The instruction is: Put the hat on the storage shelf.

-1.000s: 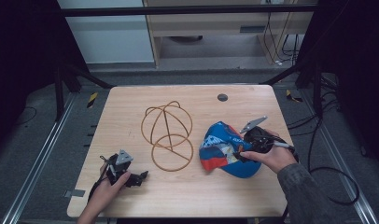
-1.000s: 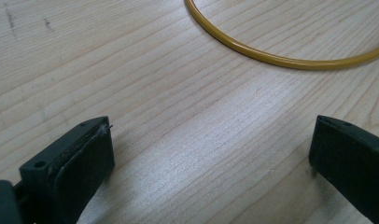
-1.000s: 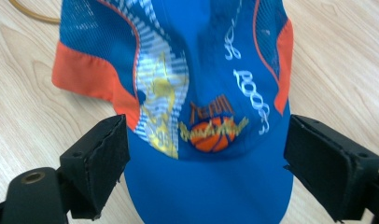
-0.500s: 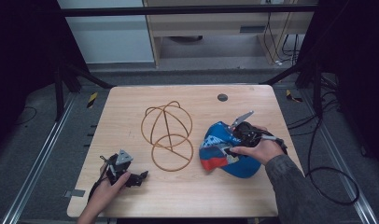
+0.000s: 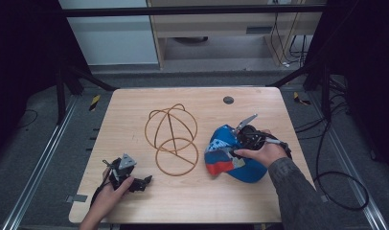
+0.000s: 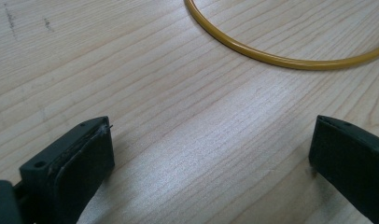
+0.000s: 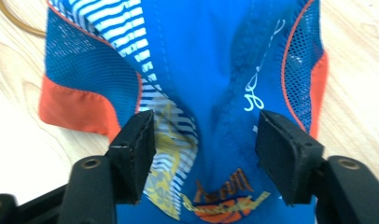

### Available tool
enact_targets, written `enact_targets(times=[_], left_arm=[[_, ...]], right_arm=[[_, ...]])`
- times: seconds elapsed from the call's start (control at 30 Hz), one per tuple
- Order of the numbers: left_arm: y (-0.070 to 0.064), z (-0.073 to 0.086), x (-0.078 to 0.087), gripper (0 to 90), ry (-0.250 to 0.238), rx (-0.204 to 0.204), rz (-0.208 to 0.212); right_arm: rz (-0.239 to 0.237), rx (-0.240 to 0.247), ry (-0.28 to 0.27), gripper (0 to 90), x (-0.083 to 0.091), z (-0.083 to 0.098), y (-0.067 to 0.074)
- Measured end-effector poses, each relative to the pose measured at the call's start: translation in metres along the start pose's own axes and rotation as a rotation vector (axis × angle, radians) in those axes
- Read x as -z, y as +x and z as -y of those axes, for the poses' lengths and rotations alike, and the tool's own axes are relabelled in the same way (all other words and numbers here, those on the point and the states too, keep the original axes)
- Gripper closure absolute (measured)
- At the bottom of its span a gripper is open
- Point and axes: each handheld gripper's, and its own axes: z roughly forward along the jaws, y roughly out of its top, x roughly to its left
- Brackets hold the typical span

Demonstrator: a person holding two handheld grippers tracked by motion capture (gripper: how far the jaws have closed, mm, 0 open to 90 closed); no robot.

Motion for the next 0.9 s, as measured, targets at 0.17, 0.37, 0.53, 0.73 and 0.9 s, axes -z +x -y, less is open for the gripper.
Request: enact_targets(times=[0.17,0.37,0.53,0.73,0.9], left_arm=[[0.000,0.000,0.000,0.0,0.002,-0.003,0.000],[0.000,0.000,0.000,0.0,0.003,-0.003,0.000],[0.000,0.000,0.000,0.0,0.003,-0.003,0.000],[0.000,0.000,0.000,0.0,0.002,-0.003,0.000],[0.000,0.000,0.000,0.0,0.002,-0.004,0.000]], right_arm=[[-0.017,0.011,0.014,62.6,-0.003,0.003,0.000],[-0.038,0.013,0.028,83.8,-0.003,0.003,-0.002],[-0.047,0.014,0.027,88.0,0.002,0.001,-0.003],[-0.068,0.005,0.015,89.2,0.013,0.001,-0.005],[-0.068,0.013,-0.002,89.4,0.024,-0.003,-0.005]])
